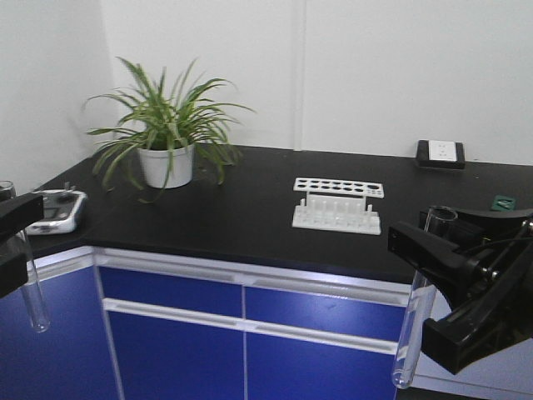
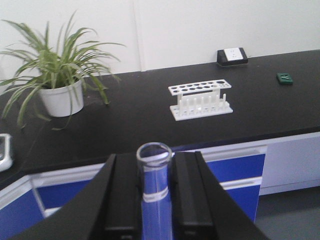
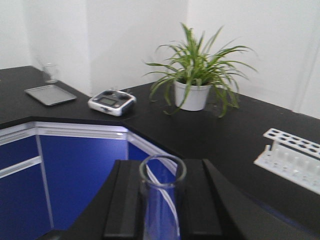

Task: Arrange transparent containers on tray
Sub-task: 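Drive the base to the yellow tray holding both tubes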

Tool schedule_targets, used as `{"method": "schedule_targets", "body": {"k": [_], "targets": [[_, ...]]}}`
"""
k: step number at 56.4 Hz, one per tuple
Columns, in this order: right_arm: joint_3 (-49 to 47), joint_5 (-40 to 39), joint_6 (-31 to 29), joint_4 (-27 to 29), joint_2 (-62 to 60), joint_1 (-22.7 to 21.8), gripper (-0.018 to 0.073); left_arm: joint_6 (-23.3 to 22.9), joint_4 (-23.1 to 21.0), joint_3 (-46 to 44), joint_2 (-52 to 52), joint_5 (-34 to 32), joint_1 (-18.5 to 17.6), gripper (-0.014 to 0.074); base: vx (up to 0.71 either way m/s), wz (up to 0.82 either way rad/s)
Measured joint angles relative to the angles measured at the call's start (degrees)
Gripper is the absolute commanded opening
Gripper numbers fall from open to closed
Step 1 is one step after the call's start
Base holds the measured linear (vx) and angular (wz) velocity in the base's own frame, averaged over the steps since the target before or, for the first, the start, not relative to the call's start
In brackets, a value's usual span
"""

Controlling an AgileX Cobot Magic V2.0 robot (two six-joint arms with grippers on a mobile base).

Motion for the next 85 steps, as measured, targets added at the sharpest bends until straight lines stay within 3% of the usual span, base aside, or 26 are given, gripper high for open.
{"method": "schedule_targets", "body": {"k": [48, 85], "targets": [[0.00, 0.00, 0.00, 0.00, 0.00, 0.00, -0.0009, 0.00, 0.00, 0.00, 0.00, 0.00, 0.00, -0.0003, -0.32, 0.44], [0.00, 0.00, 0.00, 0.00, 0.00, 0.00, -0.0009, 0.00, 0.00, 0.00, 0.00, 0.00, 0.00, -0.0003, -0.12, 0.46]]}}
